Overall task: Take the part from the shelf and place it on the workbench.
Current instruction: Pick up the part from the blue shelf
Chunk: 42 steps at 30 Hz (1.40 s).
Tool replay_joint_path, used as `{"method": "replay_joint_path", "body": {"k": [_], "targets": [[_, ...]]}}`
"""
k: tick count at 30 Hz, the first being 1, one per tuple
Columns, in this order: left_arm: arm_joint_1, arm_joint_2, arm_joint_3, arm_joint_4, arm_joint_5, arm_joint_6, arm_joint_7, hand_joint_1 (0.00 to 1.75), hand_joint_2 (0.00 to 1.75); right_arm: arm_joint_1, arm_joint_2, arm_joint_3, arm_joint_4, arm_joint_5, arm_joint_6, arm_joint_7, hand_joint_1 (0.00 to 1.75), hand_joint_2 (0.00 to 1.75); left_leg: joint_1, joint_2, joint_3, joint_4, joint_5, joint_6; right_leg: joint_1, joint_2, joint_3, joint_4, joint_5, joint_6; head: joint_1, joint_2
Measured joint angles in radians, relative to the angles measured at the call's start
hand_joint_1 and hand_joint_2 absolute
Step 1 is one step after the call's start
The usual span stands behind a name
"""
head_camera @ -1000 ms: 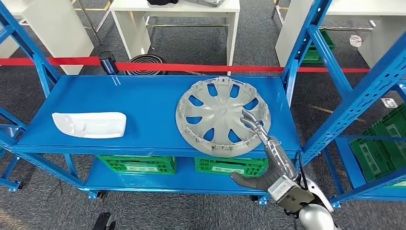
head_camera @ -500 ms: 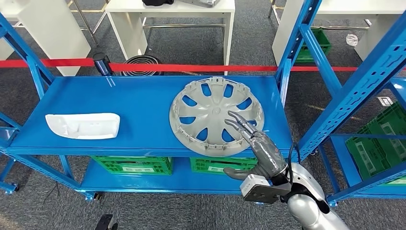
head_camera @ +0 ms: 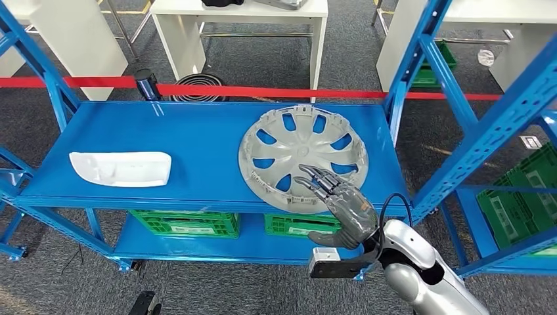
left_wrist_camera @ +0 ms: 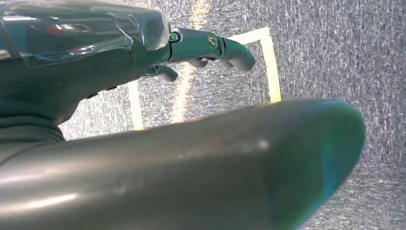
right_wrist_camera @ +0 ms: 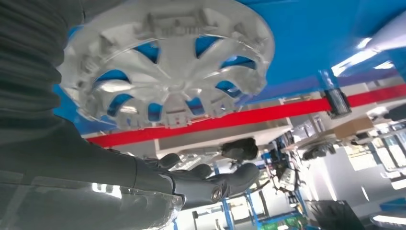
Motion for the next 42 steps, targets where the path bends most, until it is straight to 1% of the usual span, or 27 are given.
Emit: {"method": "replay_joint_path", "body": {"k": [2,4,6,8,9,10,11,13,14,15,17,19,21,23,24,25,26,28,30,33,35,36,38,39,40,41,42], "targets": [[0.000,0.001,-0.003,0.000,0.002,0.000,0.000,0.00,0.00,-0.004,-0.003,0.009,0.006,0.002,-0.001,0.001,0.00,1.75,0.000,0.000,-0.003,0.002,0.000,-0.007,0.002,0.002,-0.001,-0.003,0.002,-0.016,-0.001,0.000],[-0.001,0.003,-0.008,0.000,0.003,0.000,0.001,0.00,0.00,-0.011,-0.004,0.019,0.013,0.004,0.000,0.002,0.00,1.75,0.004,0.001,-0.013,0.019,-0.014,-0.017,-0.001,0.003,-0.001,-0.004,0.005,-0.026,-0.002,0.000],[-0.002,0.006,-0.016,0.000,0.004,0.000,0.001,0.00,0.00,-0.024,-0.006,0.032,0.023,0.004,0.004,0.002,0.00,1.75,0.007,0.002,-0.054,0.107,-0.066,-0.026,-0.004,0.003,-0.001,-0.005,0.007,-0.032,-0.005,0.000],[-0.003,0.008,-0.023,0.000,0.008,0.000,0.001,0.00,0.00,-0.038,-0.009,0.049,0.039,0.000,0.014,0.002,0.00,1.75,0.008,0.003,-0.116,0.242,-0.125,-0.031,-0.002,0.003,-0.003,-0.005,0.008,-0.035,-0.006,0.000],[-0.003,0.009,-0.027,0.000,0.011,0.000,0.001,0.00,0.00,-0.044,-0.011,0.059,0.048,-0.003,0.021,0.002,0.00,1.75,0.008,0.004,-0.138,0.286,-0.135,-0.030,0.000,0.003,-0.003,-0.005,0.008,-0.036,-0.006,0.000],[-0.003,0.010,-0.030,0.000,0.014,0.000,0.001,0.00,0.00,-0.049,-0.013,0.067,0.056,-0.007,0.028,0.001,0.00,1.75,0.008,0.003,-0.143,0.296,-0.128,-0.028,0.002,0.003,-0.003,-0.005,0.007,-0.036,-0.006,0.000],[-0.003,0.010,-0.033,0.000,0.017,0.000,0.001,0.00,0.00,-0.054,-0.015,0.076,0.063,-0.012,0.034,0.001,0.00,1.75,0.008,0.003,-0.128,0.262,-0.103,-0.024,0.004,0.004,-0.002,-0.005,0.007,-0.036,-0.006,0.000],[-0.005,0.014,-0.040,0.000,0.021,0.001,0.001,0.00,0.00,-0.068,-0.019,0.088,0.074,-0.023,0.043,0.001,0.00,1.75,0.004,0.003,-0.059,0.126,-0.041,-0.011,0.007,0.006,0.000,-0.005,0.007,-0.036,-0.006,0.000],[-0.006,0.017,-0.044,0.000,0.023,0.002,0.001,0.00,0.00,-0.077,-0.022,0.095,0.080,-0.029,0.047,0.001,0.00,1.75,0.000,0.003,-0.026,0.063,-0.021,-0.004,0.010,0.007,0.000,-0.006,0.008,-0.035,-0.005,0.000],[-0.007,0.020,-0.047,-0.001,0.024,0.003,0.001,0.00,0.00,-0.084,-0.026,0.101,0.085,-0.036,0.051,0.002,0.00,1.75,-0.003,0.003,-0.007,0.027,-0.014,0.001,0.011,0.007,-0.002,-0.006,0.009,-0.034,-0.005,0.000],[-0.008,0.025,-0.053,-0.002,0.026,0.005,0.001,0.00,0.00,-0.093,-0.034,0.116,0.096,-0.046,0.058,0.005,0.00,1.75,-0.008,0.004,0.002,0.007,-0.013,0.006,0.012,0.007,-0.005,-0.009,0.012,-0.028,-0.006,0.000],[-0.008,0.028,-0.059,-0.004,0.031,0.006,0.000,0.00,0.00,-0.098,-0.040,0.128,0.105,-0.053,0.060,0.010,0.00,1.75,-0.004,0.005,0.007,-0.008,-0.004,0.013,0.012,0.005,-0.013,0.000,0.007,-0.021,-0.005,0.000],[-0.009,0.028,-0.066,-0.006,0.036,0.006,0.000,0.00,0.00,-0.109,-0.046,0.138,0.115,-0.060,0.062,0.017,0.00,1.75,0.001,0.007,0.013,-0.023,0.006,0.022,0.012,0.004,-0.050,0.072,-0.029,-0.021,-0.004,0.000],[-0.010,0.027,-0.073,-0.008,0.041,0.006,-0.001,0.00,0.00,-0.116,-0.049,0.147,0.129,-0.068,0.065,0.026,0.00,1.75,0.000,0.007,0.011,-0.024,0.007,0.024,0.011,0.004,-0.116,0.210,-0.083,-0.022,-0.003,0.000],[-0.010,0.027,-0.077,-0.008,0.043,0.006,-0.001,0.00,0.00,-0.118,-0.050,0.152,0.136,-0.072,0.067,0.030,0.00,1.75,-0.001,0.006,0.011,-0.024,0.007,0.024,0.010,0.004,-0.142,0.265,-0.098,-0.019,-0.003,0.000],[-0.009,0.027,-0.080,-0.008,0.044,0.006,-0.001,0.00,0.00,-0.119,-0.050,0.157,0.142,-0.075,0.068,0.033,0.00,1.75,-0.001,0.006,0.011,-0.023,0.007,0.024,0.009,0.004,-0.151,0.281,-0.098,-0.012,-0.003,0.000],[-0.009,0.027,-0.083,-0.008,0.045,0.007,-0.001,0.00,0.00,-0.122,-0.051,0.162,0.148,-0.077,0.069,0.035,0.00,1.75,0.000,0.005,0.011,-0.020,0.006,0.023,0.007,0.003,-0.137,0.252,-0.080,-0.003,-0.003,0.000],[-0.010,0.027,-0.088,-0.008,0.047,0.007,-0.001,0.00,0.00,-0.131,-0.051,0.168,0.157,-0.080,0.069,0.037,0.00,1.75,0.000,0.003,0.010,-0.011,0.001,0.016,0.002,0.000,-0.067,0.109,-0.025,0.012,-0.003,0.000],[-0.010,0.028,-0.093,-0.009,0.048,0.008,-0.001,0.00,0.00,-0.139,-0.050,0.173,0.164,-0.081,0.069,0.038,0.00,1.75,-0.005,0.002,0.005,0.000,-0.005,0.007,0.001,-0.002,-0.017,0.010,0.006,0.005,-0.004,0.000],[-0.010,0.031,-0.097,-0.009,0.051,0.009,-0.001,0.00,0.00,-0.144,-0.049,0.182,0.172,-0.082,0.070,0.039,0.00,1.75,-0.005,0.002,-0.002,0.005,-0.008,-0.004,0.002,0.001,-0.012,-0.001,0.011,-0.017,-0.004,0.000],[-0.010,0.032,-0.098,-0.010,0.052,0.010,-0.001,0.00,0.00,-0.148,-0.048,0.185,0.175,-0.082,0.070,0.039,0.00,1.75,-0.002,0.003,-0.020,0.042,-0.034,-0.014,-0.002,0.001,-0.011,-0.003,0.013,-0.028,-0.006,0.000],[-0.010,0.032,-0.098,-0.011,0.053,0.010,-0.001,0.00,0.00,-0.150,-0.048,0.186,0.175,-0.082,0.070,0.039,0.00,1.75,0.000,0.003,-0.042,0.091,-0.063,-0.019,-0.004,0.001,-0.010,-0.003,0.014,-0.032,-0.007,0.000],[-0.009,0.033,-0.098,-0.011,0.053,0.010,-0.001,0.00,0.00,-0.152,-0.048,0.188,0.178,-0.082,0.070,0.040,0.00,1.75,0.004,0.004,-0.107,0.232,-0.126,-0.027,-0.003,0.001,-0.011,-0.003,0.013,-0.035,-0.009,0.000],[-0.009,0.033,-0.098,-0.011,0.054,0.010,-0.001,0.00,0.00,-0.152,-0.048,0.190,0.180,-0.082,0.070,0.040,0.00,1.75,0.005,0.004,-0.135,0.287,-0.143,-0.028,-0.002,0.001,-0.011,-0.003,0.013,-0.035,-0.009,0.000],[-0.008,0.033,-0.099,-0.011,0.054,0.010,-0.001,0.00,0.00,-0.152,-0.048,0.192,0.182,-0.082,0.070,0.040,0.00,1.75,0.006,0.004,-0.145,0.307,-0.140,-0.028,-0.001,0.001,-0.011,-0.003,0.013,-0.035,-0.009,0.000],[-0.008,0.032,-0.099,-0.011,0.054,0.010,-0.001,0.00,0.00,-0.152,-0.047,0.193,0.184,-0.083,0.070,0.040,0.00,1.75,0.006,0.004,-0.135,0.283,-0.117,-0.026,0.000,0.002,-0.010,-0.003,0.013,-0.035,-0.009,0.000],[-0.008,0.033,-0.099,-0.011,0.055,0.010,-0.001,0.00,0.00,-0.153,-0.046,0.194,0.185,-0.085,0.070,0.041,0.00,1.75,0.006,0.003,-0.105,0.219,-0.080,-0.021,0.001,0.003,-0.008,-0.003,0.013,-0.035,-0.009,0.000]]}}
